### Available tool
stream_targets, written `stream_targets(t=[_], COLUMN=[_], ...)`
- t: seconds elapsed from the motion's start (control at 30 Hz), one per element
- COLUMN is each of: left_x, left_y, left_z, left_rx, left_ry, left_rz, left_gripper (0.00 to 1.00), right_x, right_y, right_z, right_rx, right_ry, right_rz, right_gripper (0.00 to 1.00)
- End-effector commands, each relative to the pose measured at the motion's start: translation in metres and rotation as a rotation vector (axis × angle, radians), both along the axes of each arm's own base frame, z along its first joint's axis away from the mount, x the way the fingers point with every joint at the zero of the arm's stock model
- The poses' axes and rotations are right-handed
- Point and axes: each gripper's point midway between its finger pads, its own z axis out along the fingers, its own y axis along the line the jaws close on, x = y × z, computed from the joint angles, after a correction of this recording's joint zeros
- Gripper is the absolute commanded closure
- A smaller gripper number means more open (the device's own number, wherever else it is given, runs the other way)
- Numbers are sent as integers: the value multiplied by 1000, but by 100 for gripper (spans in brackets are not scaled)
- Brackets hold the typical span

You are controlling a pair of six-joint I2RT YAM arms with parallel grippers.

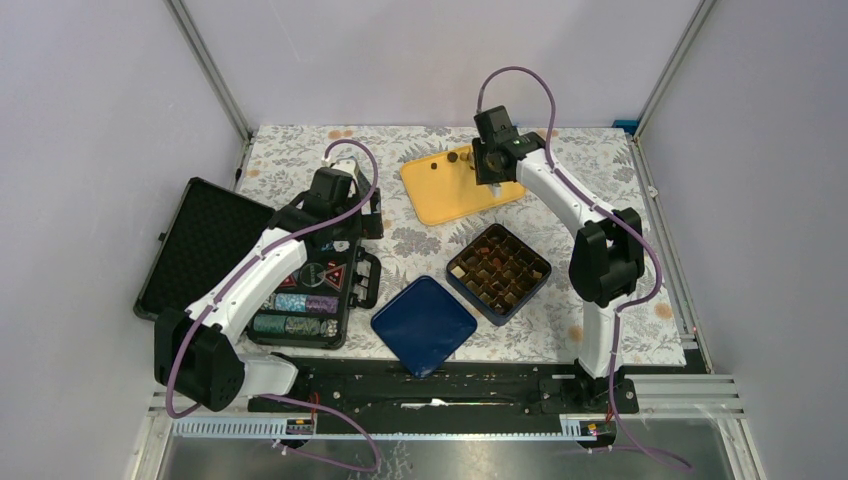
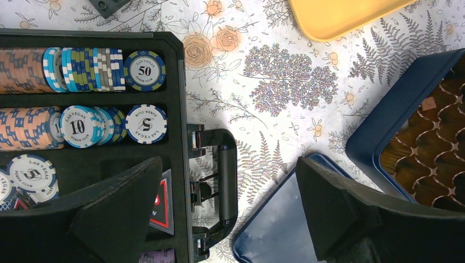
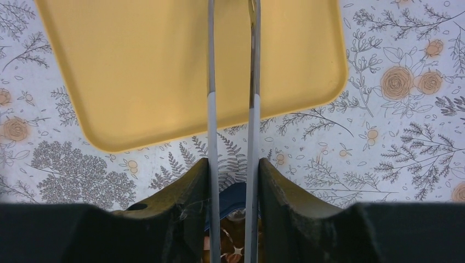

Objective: Pack the chocolate

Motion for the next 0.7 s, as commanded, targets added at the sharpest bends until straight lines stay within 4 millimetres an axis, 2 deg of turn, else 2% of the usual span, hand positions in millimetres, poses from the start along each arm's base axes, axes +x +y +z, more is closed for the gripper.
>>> stream_targets(t=[0.0, 0.4, 0.67], left_x=[5, 4, 4], left_y=[-1, 0, 0], left_z=[9, 8, 9], left_rx=[-12, -7, -8], left_ry=[-45, -45, -45], left_rz=[-5, -1, -1], left_gripper=[1, 1, 1], right_x=[7, 12, 15], right_y=[-6, -2, -3], right_z=[10, -15, -22], right_rx=[-27, -52, -72], right_ry=[-52, -9, -2], right_rz=[-13, 9, 9], right_gripper=[57, 55, 57])
